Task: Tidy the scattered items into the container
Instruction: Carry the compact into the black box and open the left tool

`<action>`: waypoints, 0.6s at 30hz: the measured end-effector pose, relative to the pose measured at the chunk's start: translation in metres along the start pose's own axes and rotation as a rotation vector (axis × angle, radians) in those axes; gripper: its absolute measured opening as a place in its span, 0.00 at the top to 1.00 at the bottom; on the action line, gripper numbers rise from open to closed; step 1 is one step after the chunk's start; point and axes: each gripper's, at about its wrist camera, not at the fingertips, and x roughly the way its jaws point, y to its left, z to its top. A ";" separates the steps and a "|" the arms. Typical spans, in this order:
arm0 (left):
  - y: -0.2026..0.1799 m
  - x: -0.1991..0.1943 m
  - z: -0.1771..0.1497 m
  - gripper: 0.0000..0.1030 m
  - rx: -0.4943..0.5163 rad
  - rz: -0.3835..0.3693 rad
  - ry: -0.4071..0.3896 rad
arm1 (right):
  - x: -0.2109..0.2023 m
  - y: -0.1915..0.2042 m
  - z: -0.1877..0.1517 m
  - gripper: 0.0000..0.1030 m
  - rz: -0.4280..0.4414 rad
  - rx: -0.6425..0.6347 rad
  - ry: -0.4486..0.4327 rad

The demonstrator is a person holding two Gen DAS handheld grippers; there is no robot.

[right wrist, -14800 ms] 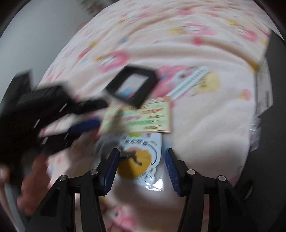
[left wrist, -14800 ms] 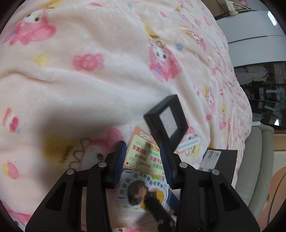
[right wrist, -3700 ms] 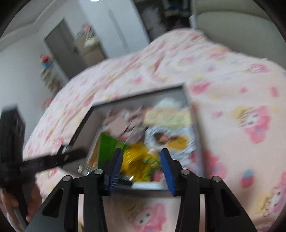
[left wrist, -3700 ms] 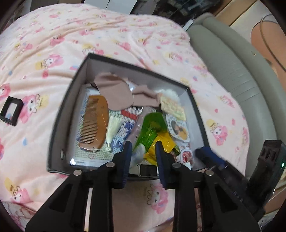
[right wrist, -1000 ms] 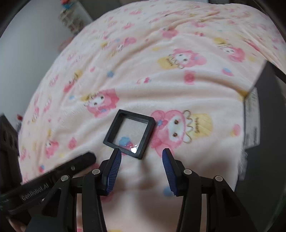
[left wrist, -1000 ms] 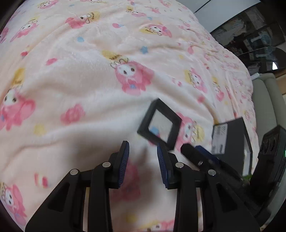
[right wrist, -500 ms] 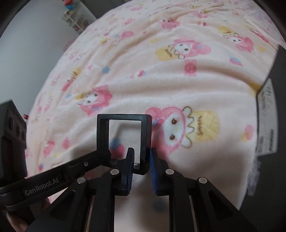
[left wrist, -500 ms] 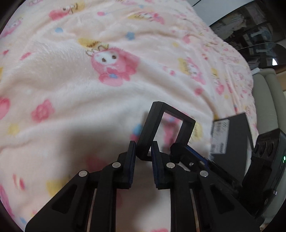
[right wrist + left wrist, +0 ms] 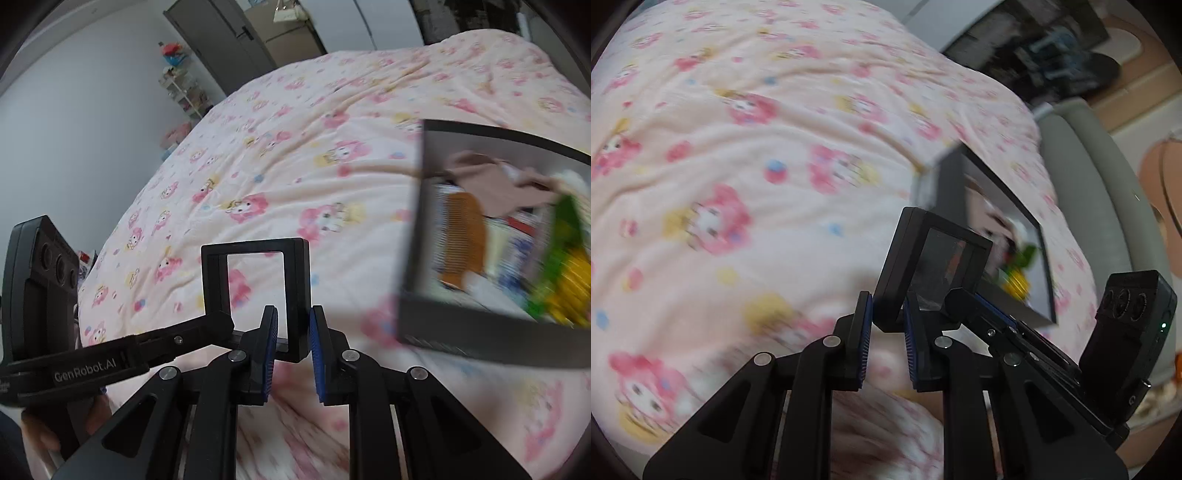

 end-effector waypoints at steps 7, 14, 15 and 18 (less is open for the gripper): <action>-0.077 0.015 -0.033 0.85 0.153 -0.060 0.047 | -0.067 -0.045 -0.029 0.86 -0.055 0.040 -0.076; -0.172 0.049 -0.033 0.85 0.317 -0.100 0.065 | -0.127 -0.102 -0.024 0.86 -0.149 0.078 -0.179; -0.183 0.056 -0.028 0.85 0.332 -0.107 0.067 | -0.133 -0.112 -0.018 0.86 -0.161 0.073 -0.185; -0.211 0.089 -0.010 0.85 0.332 -0.142 0.111 | -0.142 -0.142 0.007 0.86 -0.213 0.034 -0.198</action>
